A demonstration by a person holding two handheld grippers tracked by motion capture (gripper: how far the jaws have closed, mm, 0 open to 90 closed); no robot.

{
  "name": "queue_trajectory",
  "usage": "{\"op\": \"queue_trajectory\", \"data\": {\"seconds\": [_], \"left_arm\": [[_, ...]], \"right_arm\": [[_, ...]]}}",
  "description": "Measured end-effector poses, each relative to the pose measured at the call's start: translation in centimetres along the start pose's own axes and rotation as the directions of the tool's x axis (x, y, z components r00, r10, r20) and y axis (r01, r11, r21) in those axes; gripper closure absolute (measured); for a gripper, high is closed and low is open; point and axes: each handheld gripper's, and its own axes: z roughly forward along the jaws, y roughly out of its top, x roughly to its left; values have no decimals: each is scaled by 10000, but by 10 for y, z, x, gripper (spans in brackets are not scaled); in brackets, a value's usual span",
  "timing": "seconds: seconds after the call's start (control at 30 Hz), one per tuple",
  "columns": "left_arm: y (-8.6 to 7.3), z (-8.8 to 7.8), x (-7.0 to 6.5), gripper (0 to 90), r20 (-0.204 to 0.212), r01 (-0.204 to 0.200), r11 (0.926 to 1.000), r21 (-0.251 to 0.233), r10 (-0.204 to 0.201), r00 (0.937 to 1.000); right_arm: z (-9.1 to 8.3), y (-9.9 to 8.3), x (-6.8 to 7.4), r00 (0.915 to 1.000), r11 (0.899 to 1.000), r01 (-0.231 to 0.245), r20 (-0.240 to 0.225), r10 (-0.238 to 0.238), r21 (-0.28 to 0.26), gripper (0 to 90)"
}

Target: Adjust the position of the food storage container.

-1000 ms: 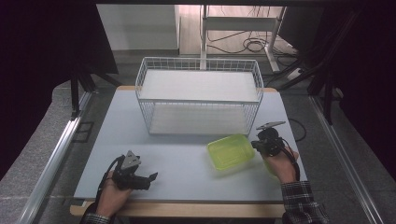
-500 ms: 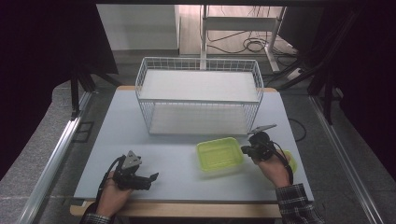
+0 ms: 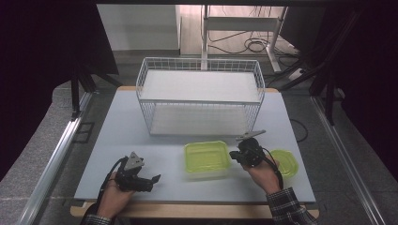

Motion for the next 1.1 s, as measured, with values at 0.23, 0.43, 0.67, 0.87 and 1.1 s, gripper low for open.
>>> {"op": "queue_trajectory", "data": {"seconds": [0.23,0.43,0.67,0.87,1.1], "left_arm": [[0,1,-1,74,-9,-132,9999,90,132,9999],[0,1,-1,76,-22,-125,9999,91,125,9999],[0,0,-1,77,0,-164,9998,110,164,9999],[0,0,-1,78,26,-173,9998,57,173,9998],[0,0,-2,83,9,-430,9991,66,429,9991]], "right_arm": [[10,5,6,9996,9999,-105,-262,102,-100,881],[20,12,12,9983,9997,-68,-580,54,-238,881],[28,17,21,9966,9995,107,-813,-132,-307,881],[18,12,21,9971,9964,676,-317,-693,-521,742],[0,-4,13,9984,9932,376,-374,-420,-1102,440]]}}
